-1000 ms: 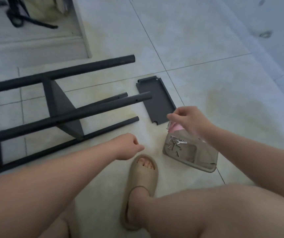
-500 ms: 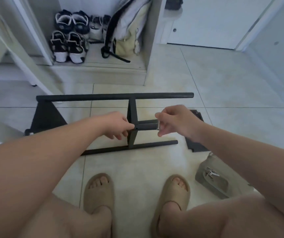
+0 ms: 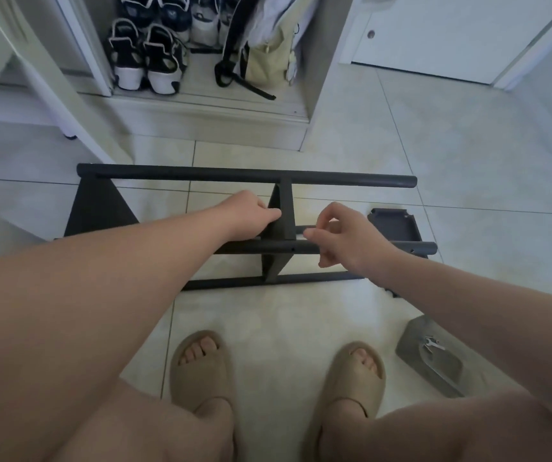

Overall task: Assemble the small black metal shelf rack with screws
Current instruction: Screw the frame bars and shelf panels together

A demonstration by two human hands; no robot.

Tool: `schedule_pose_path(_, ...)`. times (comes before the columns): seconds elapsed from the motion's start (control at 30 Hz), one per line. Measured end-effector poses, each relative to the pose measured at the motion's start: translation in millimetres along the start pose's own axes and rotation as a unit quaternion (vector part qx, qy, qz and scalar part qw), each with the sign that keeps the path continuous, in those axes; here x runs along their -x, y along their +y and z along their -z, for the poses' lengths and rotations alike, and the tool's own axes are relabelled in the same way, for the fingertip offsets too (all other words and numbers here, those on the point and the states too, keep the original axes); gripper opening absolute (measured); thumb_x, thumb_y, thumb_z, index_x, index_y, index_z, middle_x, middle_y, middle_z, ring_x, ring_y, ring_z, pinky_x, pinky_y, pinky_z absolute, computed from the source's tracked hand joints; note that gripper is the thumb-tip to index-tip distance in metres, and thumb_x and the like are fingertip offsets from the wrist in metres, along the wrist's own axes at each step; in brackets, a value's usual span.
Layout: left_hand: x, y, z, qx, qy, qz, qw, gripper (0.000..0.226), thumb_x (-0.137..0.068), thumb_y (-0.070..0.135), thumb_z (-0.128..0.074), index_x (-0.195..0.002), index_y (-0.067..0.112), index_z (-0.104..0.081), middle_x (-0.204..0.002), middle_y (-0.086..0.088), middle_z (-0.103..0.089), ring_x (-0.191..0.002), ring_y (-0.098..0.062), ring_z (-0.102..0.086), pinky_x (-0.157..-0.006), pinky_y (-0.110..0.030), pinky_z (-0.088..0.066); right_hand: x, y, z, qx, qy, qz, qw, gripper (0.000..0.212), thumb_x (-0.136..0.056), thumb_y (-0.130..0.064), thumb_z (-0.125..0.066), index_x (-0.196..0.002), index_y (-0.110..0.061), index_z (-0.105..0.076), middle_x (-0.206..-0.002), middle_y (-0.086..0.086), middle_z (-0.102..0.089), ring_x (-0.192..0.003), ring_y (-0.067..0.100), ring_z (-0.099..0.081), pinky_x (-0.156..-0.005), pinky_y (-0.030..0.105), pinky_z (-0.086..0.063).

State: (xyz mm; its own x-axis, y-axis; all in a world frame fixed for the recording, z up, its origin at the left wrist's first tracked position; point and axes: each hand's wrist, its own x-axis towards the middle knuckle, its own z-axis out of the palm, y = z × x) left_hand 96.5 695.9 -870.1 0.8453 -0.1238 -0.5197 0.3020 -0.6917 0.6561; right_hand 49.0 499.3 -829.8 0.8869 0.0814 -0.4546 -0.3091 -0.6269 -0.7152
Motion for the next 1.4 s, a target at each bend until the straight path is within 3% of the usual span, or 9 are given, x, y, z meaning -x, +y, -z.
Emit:
schedule_pose_path(0.1,-7,-1,-9,0.003,-0.038,0.001,0.999,0.042,-0.098,0.048,-0.053,-0.102,0.011,-0.075,-0.104,-0.007,-0.074,-0.101,-0.026,-0.067,-0.101,-0.044,-0.048,-2,3,-5,-0.023,-0.037,0.005,0.999,0.01,-0.097,-0.009,-0.064,-0.091,-0.007,-0.056,-0.079,0.009,-0.06,-0.062,0.016,-0.063,-0.076,0.038,-0.063)
schedule_pose_path(0.27,-12,-1,-17,0.009,-0.081,0.012,0.997,0.042,-0.1,0.046,-0.051,-0.1,0.009,-0.072,-0.087,-0.008,-0.078,-0.087,-0.023,-0.074,-0.099,-0.042,-0.05,-4,10,-8,-0.022,-0.063,0.022,0.997,0.018,-0.097,0.0,-0.052,-0.087,-0.012,-0.061,-0.075,0.005,-0.064,-0.064,0.013,-0.067,-0.074,0.034,-0.064)
schedule_pose_path(0.4,-13,-1,-18,0.004,-0.098,0.009,0.995,0.039,-0.102,0.041,-0.051,-0.102,0.009,-0.073,-0.083,-0.01,-0.077,-0.082,-0.023,-0.076,-0.092,-0.033,-0.05,-4,17,-11,-0.006,-0.068,0.007,0.998,0.022,-0.098,-0.001,-0.051,-0.089,-0.012,-0.068,-0.079,0.003,-0.064,-0.066,0.009,-0.068,-0.076,0.03,-0.062)
schedule_pose_path(0.53,-14,-1,-20,-0.016,-0.09,0.003,0.996,0.035,-0.102,0.041,-0.051,-0.094,0.015,-0.073,-0.071,-0.002,-0.074,-0.074,-0.02,-0.074,-0.069,-0.027,-0.044,-3,21,-10,-0.02,-0.092,-0.009,0.996,0.012,-0.097,-0.004,-0.06,-0.103,-0.006,-0.07,-0.086,0.01,-0.072,-0.072,0.01,-0.072,-0.081,0.028,-0.062)
schedule_pose_path(0.7,-15,0,-21,-0.033,-0.086,0.001,0.996,0.035,-0.102,0.043,-0.049,-0.086,0.021,-0.07,-0.056,0.005,-0.069,-0.065,-0.014,-0.069,-0.064,-0.027,-0.039,-1,26,-4,-0.036,-0.098,-0.011,0.994,0.016,-0.099,-0.009,-0.06,-0.108,-0.012,-0.072,-0.095,0.008,-0.078,-0.089,0.015,-0.075,-0.086,0.023,-0.06)
schedule_pose_path(1.0,-13,7,-22,-0.093,-0.101,-0.004,0.991,0.041,-0.106,0.037,-0.039,-0.106,0.009,-0.069,-0.073,-0.003,-0.072,-0.064,-0.012,-0.06,-0.067,-0.029,-0.039,-3,26,-5,-0.024,-0.076,0.029,0.996,0.014,-0.097,-0.001,-0.06,-0.095,-0.009,-0.071,-0.088,0.008,-0.078,-0.085,0.019,-0.075,-0.087,0.034,-0.061)
schedule_pose_path(1.23,-13,9,-24,-0.108,-0.095,-0.015,0.989,0.045,-0.107,0.032,-0.038,-0.107,0.003,-0.072,-0.078,-0.003,-0.068,-0.071,-0.016,-0.051,-0.064,-0.029,-0.037,-3,24,-10,-0.021,-0.074,0.044,0.996,0.021,-0.097,0.003,-0.058,-0.086,-0.013,-0.068,-0.089,0.011,-0.077,-0.083,0.02,-0.075,-0.086,0.036,-0.061)
schedule_pose_path(1.4,-12,12,-22,-0.143,-0.107,-0.018,0.984,0.044,-0.109,0.031,-0.035,-0.109,0.003,-0.069,-0.102,-0.011,-0.074,-0.081,-0.019,-0.053,-0.065,-0.027,-0.039,-2,27,-13,0.001,-0.078,0.036,0.996,0.02,-0.096,0.004,-0.058,-0.088,-0.011,-0.068,-0.09,0.012,-0.077,-0.086,0.025,-0.075,-0.087,0.038,-0.061)
